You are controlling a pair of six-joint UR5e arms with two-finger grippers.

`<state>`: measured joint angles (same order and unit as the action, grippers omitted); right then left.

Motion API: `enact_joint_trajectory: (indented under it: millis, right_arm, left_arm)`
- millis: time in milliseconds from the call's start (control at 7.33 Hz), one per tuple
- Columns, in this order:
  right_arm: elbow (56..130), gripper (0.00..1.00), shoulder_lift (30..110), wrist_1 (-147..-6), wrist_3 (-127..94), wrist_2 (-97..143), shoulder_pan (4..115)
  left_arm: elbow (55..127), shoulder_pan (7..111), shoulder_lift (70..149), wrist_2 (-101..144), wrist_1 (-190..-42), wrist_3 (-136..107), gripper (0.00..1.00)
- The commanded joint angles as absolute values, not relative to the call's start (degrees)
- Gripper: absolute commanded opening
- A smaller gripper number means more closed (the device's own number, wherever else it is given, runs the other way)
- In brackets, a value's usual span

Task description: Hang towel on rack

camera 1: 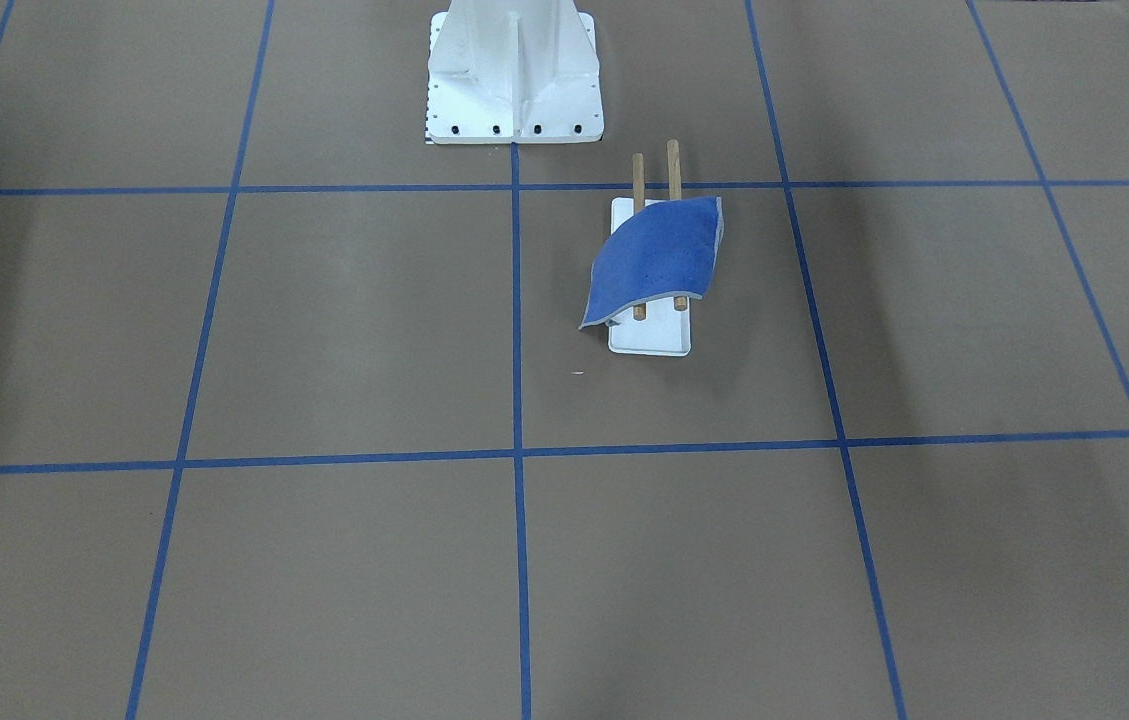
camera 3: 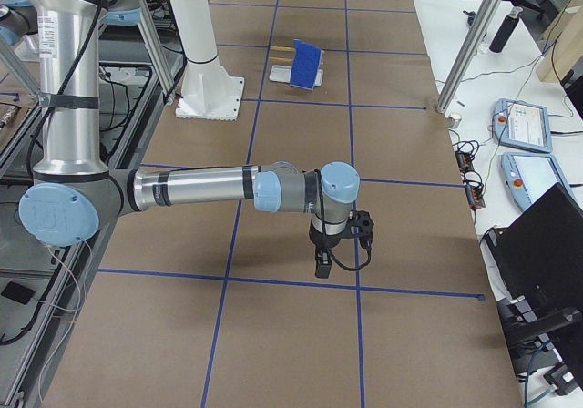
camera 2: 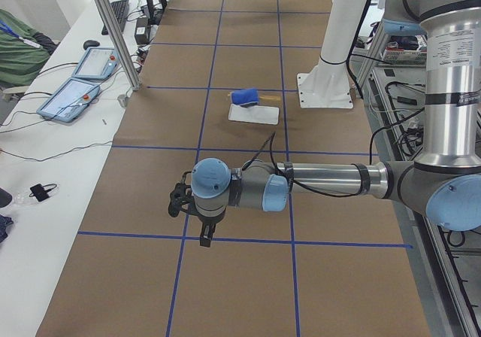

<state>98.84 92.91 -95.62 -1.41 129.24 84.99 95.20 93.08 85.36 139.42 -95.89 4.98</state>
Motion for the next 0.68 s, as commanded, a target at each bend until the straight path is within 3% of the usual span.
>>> enact_joint_trajectory:
  millis: [0,545]
  right_arm:
    - [98.79,1.00,92.99,-95.62,-1.41,129.29,84.99]
    - [98.79,1.00,92.90,-95.62,-1.32,129.37,84.99]
  left_arm:
    - [95.54,93.08,84.90,139.48,-95.80,5.01,0.98]
    - [95.45,92.99,84.90,138.96,-95.80,5.01,0.98]
